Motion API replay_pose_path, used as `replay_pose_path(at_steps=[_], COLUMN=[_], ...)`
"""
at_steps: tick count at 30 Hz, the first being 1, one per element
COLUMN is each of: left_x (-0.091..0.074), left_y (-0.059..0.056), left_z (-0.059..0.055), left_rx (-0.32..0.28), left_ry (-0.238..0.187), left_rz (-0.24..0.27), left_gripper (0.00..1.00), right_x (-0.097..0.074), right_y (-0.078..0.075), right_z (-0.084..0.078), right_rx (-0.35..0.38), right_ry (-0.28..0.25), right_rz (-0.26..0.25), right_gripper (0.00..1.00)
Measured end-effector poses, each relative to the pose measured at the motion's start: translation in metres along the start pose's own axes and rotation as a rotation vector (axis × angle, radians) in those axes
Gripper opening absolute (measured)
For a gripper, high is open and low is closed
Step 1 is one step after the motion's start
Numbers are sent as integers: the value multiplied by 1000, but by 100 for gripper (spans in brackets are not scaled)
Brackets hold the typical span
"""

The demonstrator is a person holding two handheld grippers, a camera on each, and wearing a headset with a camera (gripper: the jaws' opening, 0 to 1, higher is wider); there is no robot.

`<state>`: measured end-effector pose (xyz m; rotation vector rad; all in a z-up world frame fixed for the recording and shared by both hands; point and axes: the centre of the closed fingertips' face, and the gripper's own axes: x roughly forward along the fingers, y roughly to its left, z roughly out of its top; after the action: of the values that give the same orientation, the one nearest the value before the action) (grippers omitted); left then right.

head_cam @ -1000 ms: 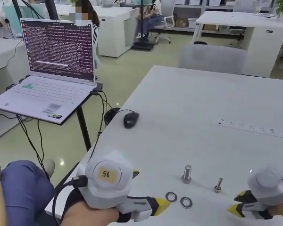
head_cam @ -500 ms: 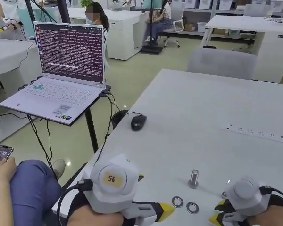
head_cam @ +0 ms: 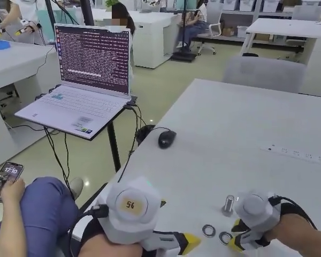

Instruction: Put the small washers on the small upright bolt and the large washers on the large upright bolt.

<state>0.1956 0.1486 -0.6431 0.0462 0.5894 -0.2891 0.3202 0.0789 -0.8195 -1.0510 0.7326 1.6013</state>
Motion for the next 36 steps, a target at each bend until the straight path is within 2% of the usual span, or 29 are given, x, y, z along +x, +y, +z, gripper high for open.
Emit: replay_pose_path(at_steps=[3,4,19,22,26,30,36], left_x=[0,0,0,1,2,2,2], left_y=[2,2,5,5,4,6,9], left_z=[-1,0,-3,-2,0,1,-1], left_rx=[-4,-4,-16,-16,-14,-17,-21], left_ry=[0,0,4,2,0,-4,-2], left_rz=[6,7,15,12,9,13,13], left_gripper=[62,62,62,62,62,62,62], right_x=[4,5,9,9,8,7,3], right_y=[4,6,5,6,8,6,6], right_z=[-1,2,4,5,5,5,6], right_rx=[-62,-86,-114,-147,-158,-141,-73], right_ry=[41,39,47,60,67,53,10], right_rz=[44,55,93,100,90,70,59], right_gripper=[28,27,27,25,24,23,23])
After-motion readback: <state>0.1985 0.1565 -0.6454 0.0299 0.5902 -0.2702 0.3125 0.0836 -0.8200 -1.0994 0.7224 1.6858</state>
